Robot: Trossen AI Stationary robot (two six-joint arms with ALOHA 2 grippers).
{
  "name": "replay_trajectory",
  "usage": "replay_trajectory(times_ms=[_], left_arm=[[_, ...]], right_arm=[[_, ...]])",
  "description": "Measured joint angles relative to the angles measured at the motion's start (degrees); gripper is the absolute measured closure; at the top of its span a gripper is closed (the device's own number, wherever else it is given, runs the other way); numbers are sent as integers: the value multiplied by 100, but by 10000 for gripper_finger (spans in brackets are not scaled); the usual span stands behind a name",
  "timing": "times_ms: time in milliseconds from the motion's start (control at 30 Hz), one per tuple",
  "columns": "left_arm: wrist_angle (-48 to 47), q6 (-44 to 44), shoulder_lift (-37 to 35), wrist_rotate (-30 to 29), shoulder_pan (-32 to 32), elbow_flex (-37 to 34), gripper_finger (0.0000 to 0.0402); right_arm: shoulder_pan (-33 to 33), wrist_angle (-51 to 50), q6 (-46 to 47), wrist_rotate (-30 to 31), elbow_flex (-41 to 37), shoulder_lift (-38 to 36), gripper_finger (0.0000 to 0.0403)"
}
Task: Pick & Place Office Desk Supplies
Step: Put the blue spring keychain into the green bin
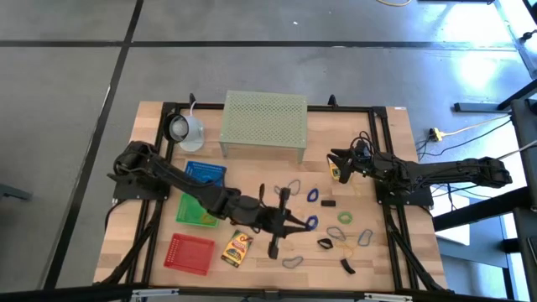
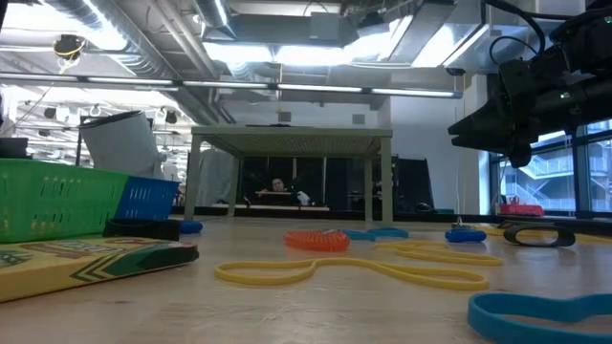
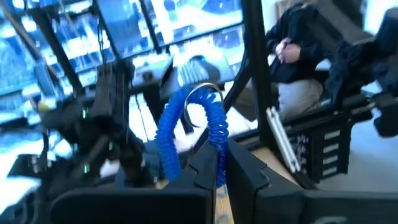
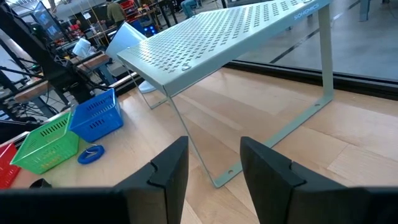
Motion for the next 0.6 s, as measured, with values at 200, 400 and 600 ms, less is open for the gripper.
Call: replay_trajectory(times_ms=[200, 400, 600], left_arm=[[26, 30, -4, -474, -86, 0, 389], [-1009, -523, -45, -1083, -84, 0, 389], [-2774, -2094, -354, -1055, -54, 0, 389]], right_arm=[[-1, 0, 0, 0, 0, 0, 256], [0, 0, 0, 2, -1, 0, 256], [0, 0, -2, 2, -1, 0, 256]])
